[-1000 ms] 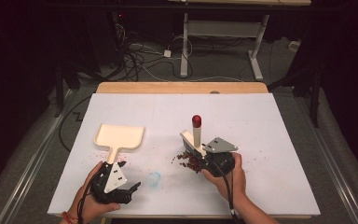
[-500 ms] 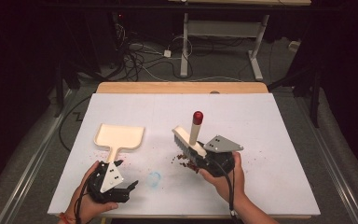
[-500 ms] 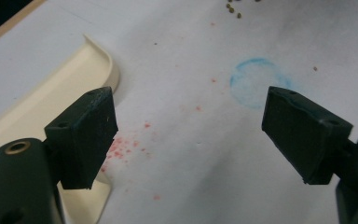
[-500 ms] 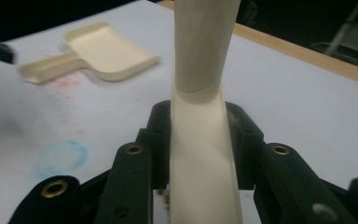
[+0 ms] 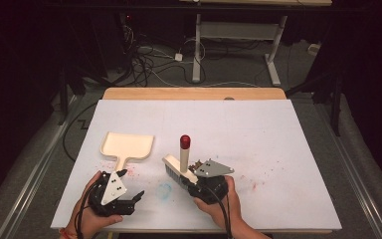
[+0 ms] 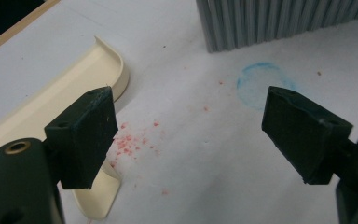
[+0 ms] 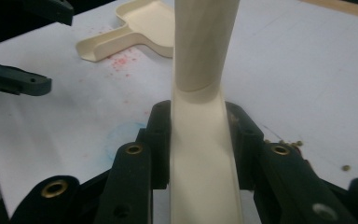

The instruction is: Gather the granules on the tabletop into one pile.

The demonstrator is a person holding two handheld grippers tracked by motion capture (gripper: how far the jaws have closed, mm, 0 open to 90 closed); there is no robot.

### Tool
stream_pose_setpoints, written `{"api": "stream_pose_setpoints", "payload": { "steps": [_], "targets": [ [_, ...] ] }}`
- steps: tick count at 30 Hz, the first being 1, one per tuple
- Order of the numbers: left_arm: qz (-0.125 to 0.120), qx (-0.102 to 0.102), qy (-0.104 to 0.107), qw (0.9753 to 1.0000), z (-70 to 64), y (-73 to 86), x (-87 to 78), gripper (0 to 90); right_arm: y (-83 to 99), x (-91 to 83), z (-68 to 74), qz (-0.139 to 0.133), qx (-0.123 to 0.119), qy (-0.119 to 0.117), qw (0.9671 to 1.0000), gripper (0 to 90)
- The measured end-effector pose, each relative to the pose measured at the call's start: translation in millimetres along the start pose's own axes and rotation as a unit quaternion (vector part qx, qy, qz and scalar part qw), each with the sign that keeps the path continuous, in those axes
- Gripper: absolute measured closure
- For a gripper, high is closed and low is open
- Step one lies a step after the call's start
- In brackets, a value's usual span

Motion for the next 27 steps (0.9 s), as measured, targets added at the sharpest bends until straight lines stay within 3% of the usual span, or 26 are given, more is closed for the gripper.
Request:
{"api": "stream_pose_setpoints", "payload": {
  "steps": [3, 7, 9, 15, 18, 23, 27],
  "targets": [
    [0.001, 0.002, 0.002, 1.0000, -1.1, -0.3, 0.5, 16.8, 2.3, -2.9, -7.1, 0.004, 0.004, 0.011, 0.9999, 67.4],
    [0.003, 0.007, 0.003, 1.0000, -3.4, -0.8, 2.3, 16.8, 5.2, -10.0, -20.5, 0.013, 0.031, 0.018, 0.9993, 67.3],
    [0.003, 0.011, 0.002, 0.9999, -4.8, -1.5, 2.7, 16.8, 7.0, -14.2, -27.6, 0.013, 0.025, 0.034, 0.9990, 67.4],
    [0.005, 0.017, 0.005, 0.9998, -7.0, -2.5, 3.9, 16.8, 10.2, -22.5, -37.4, 0.019, 0.033, 0.039, 0.9985, 67.4],
    [0.006, 0.021, 0.006, 0.9997, -8.5, -2.4, 4.5, 16.8, 7.7, -27.2, -40.4, 0.017, 0.019, 0.047, 0.9986, 67.4],
    [0.006, 0.023, 0.008, 0.9997, -9.7, -2.5, 5.3, 16.8, -2.8, -41.4, -42.4, -0.001, 0.010, 0.026, 0.9996, 67.4],
    [0.010, 0.024, 0.008, 0.9996, -9.4, -1.9, 5.9, 16.8, -11.0, -53.8, -51.8, -0.016, -0.005, 0.019, 0.9997, 67.4]
  ]
}}
Point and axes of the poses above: each handheld gripper's, and its own axes: x roughly forward along the jaws, y roughly out of its underside, z roughly to its left, the point moved 5 cm from there along x, roughly forward along the jaws, and after that the axes turned 1 degree about y, right-handed, at the moved point
